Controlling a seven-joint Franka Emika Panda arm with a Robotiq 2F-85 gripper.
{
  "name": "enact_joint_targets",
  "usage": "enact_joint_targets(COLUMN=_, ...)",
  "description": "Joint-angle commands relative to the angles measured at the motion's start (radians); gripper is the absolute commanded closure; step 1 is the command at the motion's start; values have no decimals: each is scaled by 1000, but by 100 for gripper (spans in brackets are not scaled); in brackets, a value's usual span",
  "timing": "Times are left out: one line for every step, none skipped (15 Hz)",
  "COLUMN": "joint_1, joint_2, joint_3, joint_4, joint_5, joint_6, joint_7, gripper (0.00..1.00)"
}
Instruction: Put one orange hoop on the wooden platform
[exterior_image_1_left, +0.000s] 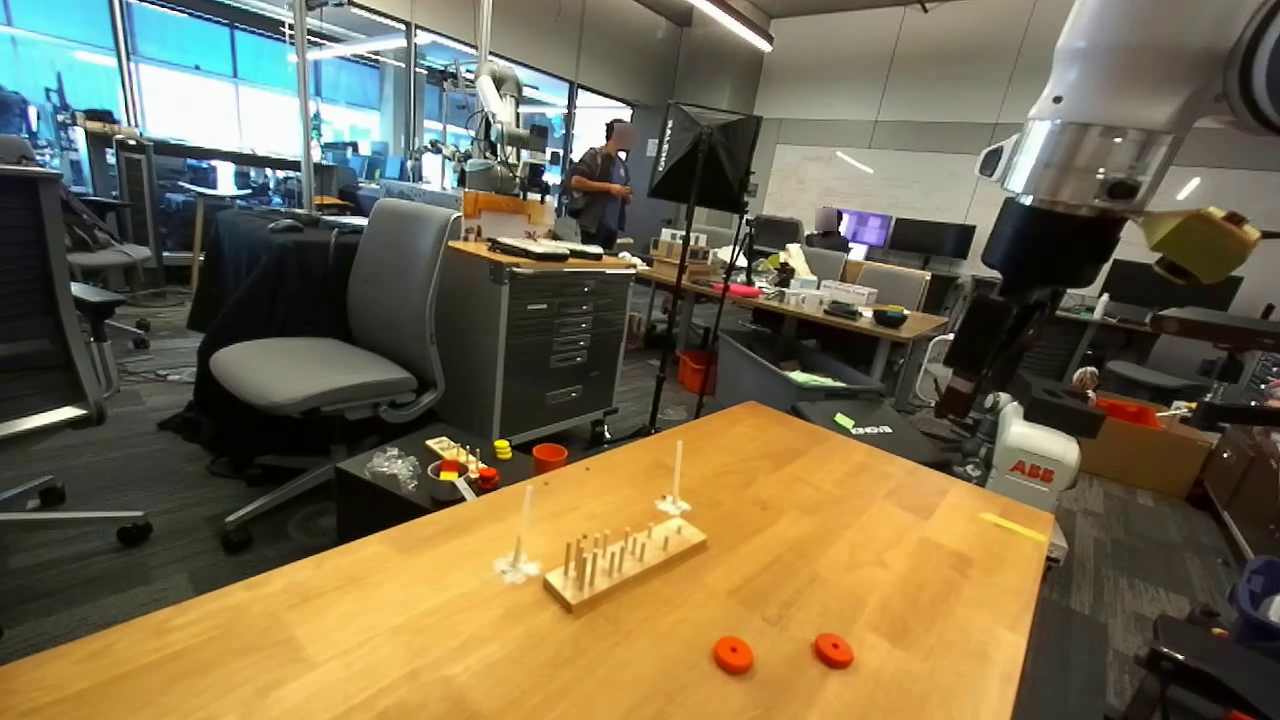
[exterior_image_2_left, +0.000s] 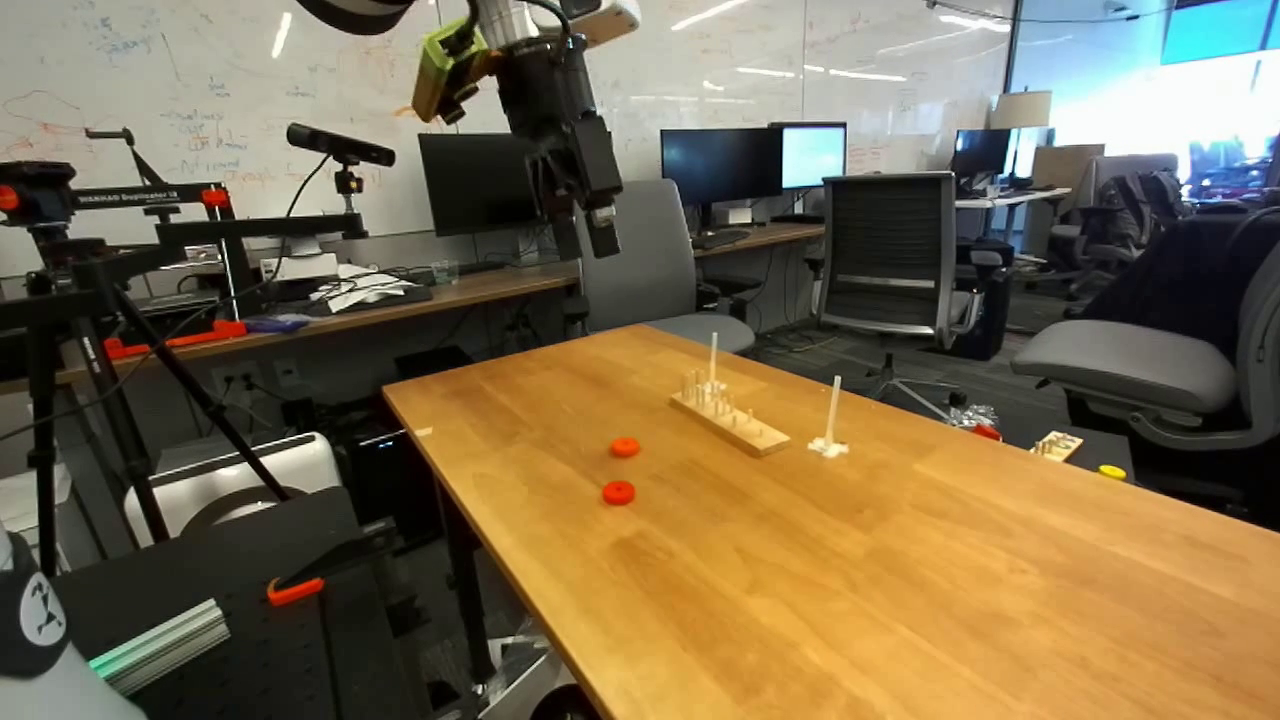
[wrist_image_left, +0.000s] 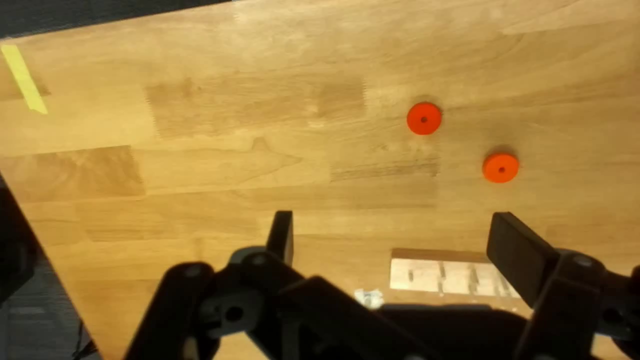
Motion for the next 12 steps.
enact_joint_targets(joint_1=57, joint_2=188, joint_3=-69, joint_4=81, joint_5=73, joint_6=46, joint_7=-178, gripper=0)
enact_joint_targets(joint_1=65, joint_2=251, joint_3=-81, joint_4=114, joint_5=98, joint_6=45, joint_7=-221, gripper=0)
enact_joint_targets(joint_1=72, joint_2=310, joint_3=-91, joint_4=149, joint_5=122, joint_6=33, joint_7=-266, gripper=0)
enact_joint_targets(joint_1=77, joint_2=363, joint_3=-97, joint_4=186, joint_5=144, joint_6=3, joint_7=-306, gripper=0)
enact_joint_targets(joint_1=79, joint_2=419, joint_3=-100, joint_4=230, joint_5=145, joint_6=-36, joint_7=-335, gripper=0)
enact_joint_targets(joint_1=82, joint_2=470, joint_3=-99, joint_4=269, joint_5=148, joint_6=-65, joint_7=-362, gripper=0)
enact_joint_targets(joint_1=84, joint_2=517, joint_3=-98, joint_4=304, joint_5=149, joint_6=-94, joint_7=-379, gripper=0)
enact_joint_targets(joint_1=92, joint_2=563, joint_3=-95, joint_4=335, joint_5=128, joint_6=-107, joint_7=-355, gripper=0)
enact_joint_targets(joint_1=100, joint_2=600, joint_3=-94, joint_4=359, joint_5=130, joint_6=-100, joint_7=-330, gripper=0)
enact_joint_targets(joint_1=106, joint_2=618, joint_3=-98, joint_4=369, joint_5=123, joint_6=-92, joint_7=-315, gripper=0)
enact_joint_targets(joint_1=100, joint_2=555, joint_3=-103, joint_4=293, joint_5=127, joint_6=-52, joint_7=-332, gripper=0)
enact_joint_targets(joint_1=106, joint_2=589, joint_3=-102, joint_4=316, joint_5=128, joint_6=-52, joint_7=-331, gripper=0)
